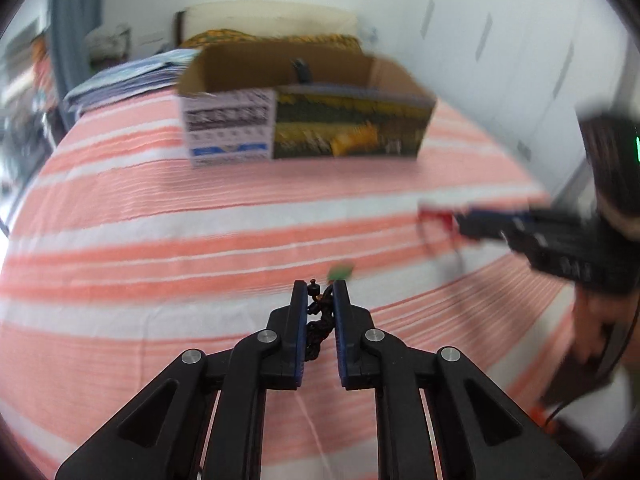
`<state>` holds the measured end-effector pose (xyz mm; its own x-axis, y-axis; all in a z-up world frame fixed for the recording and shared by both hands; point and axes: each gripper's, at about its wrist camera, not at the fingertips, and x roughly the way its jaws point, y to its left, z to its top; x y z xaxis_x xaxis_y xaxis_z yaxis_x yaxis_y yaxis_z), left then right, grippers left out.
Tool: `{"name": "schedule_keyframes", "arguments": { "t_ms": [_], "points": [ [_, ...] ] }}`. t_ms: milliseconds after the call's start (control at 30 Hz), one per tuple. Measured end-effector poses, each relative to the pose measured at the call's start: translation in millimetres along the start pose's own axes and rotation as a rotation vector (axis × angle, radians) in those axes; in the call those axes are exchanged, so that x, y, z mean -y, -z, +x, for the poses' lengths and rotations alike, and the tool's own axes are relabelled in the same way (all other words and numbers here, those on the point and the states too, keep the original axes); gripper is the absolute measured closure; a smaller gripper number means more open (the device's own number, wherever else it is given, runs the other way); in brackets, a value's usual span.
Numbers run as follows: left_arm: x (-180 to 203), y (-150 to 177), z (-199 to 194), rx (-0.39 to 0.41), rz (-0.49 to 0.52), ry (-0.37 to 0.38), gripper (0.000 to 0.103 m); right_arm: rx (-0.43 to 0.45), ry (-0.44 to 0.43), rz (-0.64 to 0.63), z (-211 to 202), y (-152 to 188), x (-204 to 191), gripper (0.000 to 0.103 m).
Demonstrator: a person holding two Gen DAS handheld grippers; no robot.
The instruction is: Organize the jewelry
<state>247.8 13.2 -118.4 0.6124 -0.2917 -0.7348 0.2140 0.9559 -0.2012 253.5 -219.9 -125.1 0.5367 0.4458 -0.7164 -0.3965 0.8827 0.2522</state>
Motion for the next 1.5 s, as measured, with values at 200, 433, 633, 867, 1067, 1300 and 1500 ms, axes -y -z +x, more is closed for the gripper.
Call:
{"name": "schedule_keyframes", "arguments": {
  "t_ms": [200, 433, 633, 867, 1067, 1300, 1500],
  "points": [
    [-15, -13, -48, 0.083, -0.078, 0.038, 0.093, 0.044, -0.051, 0.077, -33, 5, -3, 0.086],
    [-24, -36, -81, 0.155, -0.099, 0.034, 0.093, 0.092, -0.051, 0.042, -58, -6, -17, 0.086],
    [-37, -52, -79, 0.157, -0.118, 0.02, 0.093, 0.093, -0.077, 0.052, -55, -26, -12, 0.086],
    [-39, -86, -74, 0.166, -0.107, 0.058, 0.093, 0.098, -0.121, 0.033, -50, -64, -10, 0.086],
    [-38, -149, -63, 0.21, -0.078, 0.093, 0.093, 0.184, -0.122, -0.031, -47, -137, -4, 0.086],
    [-43, -201, -3, 0.169, -0.079, 0.099, 0.093, 0.194, -0.077, -0.067, -1, -198, 10, 0.086],
    [-44, -214, 63, 0.086, -0.054, 0.038, 0.091, 0.133, -0.022, -0.017, 62, -210, 43, 0.082]
  ]
}}
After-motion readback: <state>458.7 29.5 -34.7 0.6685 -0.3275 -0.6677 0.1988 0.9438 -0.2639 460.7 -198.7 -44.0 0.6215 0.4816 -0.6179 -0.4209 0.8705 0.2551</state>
